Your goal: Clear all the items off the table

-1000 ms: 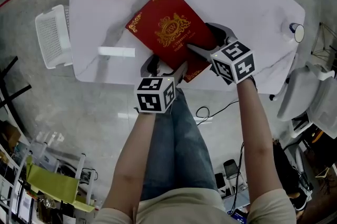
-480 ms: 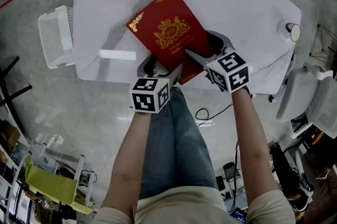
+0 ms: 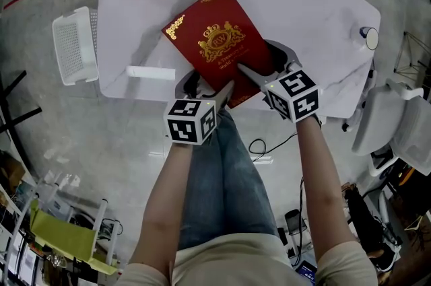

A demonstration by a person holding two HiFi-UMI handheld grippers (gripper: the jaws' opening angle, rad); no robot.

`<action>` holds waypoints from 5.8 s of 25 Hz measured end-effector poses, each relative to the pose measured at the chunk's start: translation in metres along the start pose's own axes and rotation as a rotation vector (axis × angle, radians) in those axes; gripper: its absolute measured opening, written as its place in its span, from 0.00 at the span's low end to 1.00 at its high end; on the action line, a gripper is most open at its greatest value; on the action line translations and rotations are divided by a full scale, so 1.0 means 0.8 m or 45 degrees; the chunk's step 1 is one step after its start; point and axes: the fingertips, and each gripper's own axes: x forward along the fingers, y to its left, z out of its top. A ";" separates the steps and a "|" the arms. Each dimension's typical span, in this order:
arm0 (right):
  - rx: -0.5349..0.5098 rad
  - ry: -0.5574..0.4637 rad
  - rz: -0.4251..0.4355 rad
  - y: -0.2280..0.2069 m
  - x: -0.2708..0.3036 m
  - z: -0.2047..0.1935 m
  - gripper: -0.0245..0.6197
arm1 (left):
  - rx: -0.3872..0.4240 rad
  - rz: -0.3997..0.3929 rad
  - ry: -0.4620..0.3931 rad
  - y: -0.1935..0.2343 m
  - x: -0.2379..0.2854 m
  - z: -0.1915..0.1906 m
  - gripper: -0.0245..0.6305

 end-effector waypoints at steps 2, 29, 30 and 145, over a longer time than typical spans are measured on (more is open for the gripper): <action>-0.004 -0.010 -0.011 0.004 -0.007 0.001 0.58 | 0.003 0.000 -0.002 -0.004 -0.005 0.000 0.65; 0.009 -0.134 -0.077 0.046 -0.108 0.016 0.56 | -0.012 -0.009 -0.164 -0.071 -0.080 0.016 0.62; 0.012 -0.136 -0.076 0.046 -0.110 0.017 0.56 | -0.010 -0.009 -0.165 -0.072 -0.082 0.018 0.62; -0.159 0.259 0.246 0.502 0.581 0.201 0.54 | -0.588 0.274 -0.321 0.739 -0.311 0.017 0.57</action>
